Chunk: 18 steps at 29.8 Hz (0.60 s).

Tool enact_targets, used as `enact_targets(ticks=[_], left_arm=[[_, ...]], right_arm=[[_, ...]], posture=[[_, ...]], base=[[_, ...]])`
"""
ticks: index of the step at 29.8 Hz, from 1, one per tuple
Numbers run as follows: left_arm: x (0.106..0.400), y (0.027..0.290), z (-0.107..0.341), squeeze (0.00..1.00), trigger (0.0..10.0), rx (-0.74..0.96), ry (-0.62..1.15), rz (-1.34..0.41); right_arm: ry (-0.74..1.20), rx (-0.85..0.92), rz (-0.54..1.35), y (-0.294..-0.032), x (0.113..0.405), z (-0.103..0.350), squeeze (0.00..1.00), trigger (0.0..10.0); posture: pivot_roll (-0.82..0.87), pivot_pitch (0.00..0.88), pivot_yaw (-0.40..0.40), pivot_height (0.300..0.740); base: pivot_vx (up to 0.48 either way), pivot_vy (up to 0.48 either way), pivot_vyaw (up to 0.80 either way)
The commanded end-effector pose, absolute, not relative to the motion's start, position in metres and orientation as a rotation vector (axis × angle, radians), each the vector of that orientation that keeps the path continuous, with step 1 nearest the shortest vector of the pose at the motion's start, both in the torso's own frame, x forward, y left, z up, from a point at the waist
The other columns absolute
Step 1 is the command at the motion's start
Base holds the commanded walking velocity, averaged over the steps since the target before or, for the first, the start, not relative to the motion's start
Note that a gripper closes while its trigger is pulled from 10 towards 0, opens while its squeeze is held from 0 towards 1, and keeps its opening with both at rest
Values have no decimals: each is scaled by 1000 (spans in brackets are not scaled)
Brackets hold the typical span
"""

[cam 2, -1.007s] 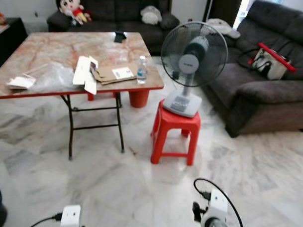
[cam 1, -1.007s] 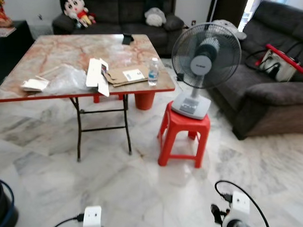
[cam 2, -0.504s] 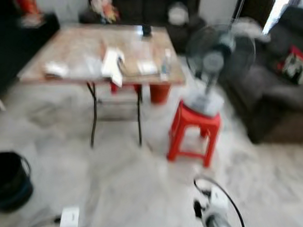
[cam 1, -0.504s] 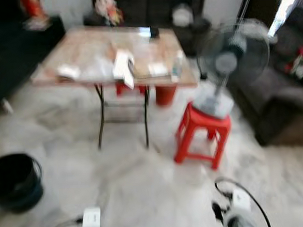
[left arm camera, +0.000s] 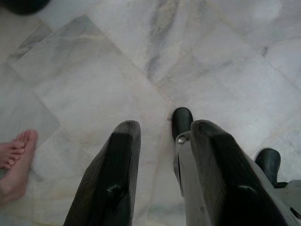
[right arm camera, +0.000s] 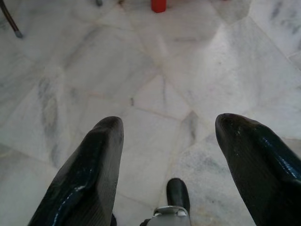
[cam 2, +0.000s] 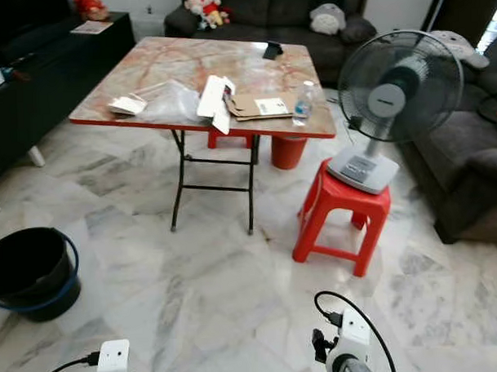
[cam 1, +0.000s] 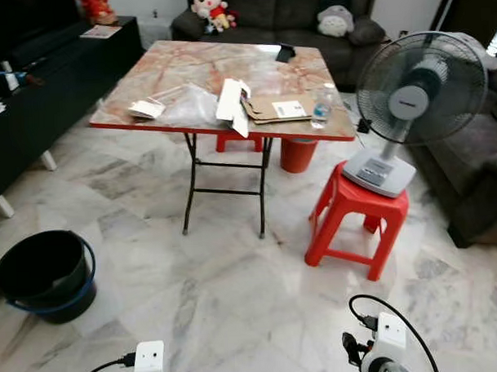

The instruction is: Picking trash to rubbish bin

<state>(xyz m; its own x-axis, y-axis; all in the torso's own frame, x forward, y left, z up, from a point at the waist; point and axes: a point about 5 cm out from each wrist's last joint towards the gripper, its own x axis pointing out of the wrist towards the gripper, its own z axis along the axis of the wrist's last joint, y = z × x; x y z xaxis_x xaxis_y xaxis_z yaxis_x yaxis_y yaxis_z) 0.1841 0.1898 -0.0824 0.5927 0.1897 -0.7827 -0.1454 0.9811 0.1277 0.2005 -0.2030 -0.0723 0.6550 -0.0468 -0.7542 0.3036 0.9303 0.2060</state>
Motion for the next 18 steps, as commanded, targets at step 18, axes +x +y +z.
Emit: enact_targets(ticks=[18], left_arm=[[187, 190, -81, 0, 10000, 45, 910, 207]], right_arm=[[822, 336, -209, -206, 202, -71, 0, 10000]], posture=[[-38, 0, -82, 740]], base=[[336, 0, 253]])
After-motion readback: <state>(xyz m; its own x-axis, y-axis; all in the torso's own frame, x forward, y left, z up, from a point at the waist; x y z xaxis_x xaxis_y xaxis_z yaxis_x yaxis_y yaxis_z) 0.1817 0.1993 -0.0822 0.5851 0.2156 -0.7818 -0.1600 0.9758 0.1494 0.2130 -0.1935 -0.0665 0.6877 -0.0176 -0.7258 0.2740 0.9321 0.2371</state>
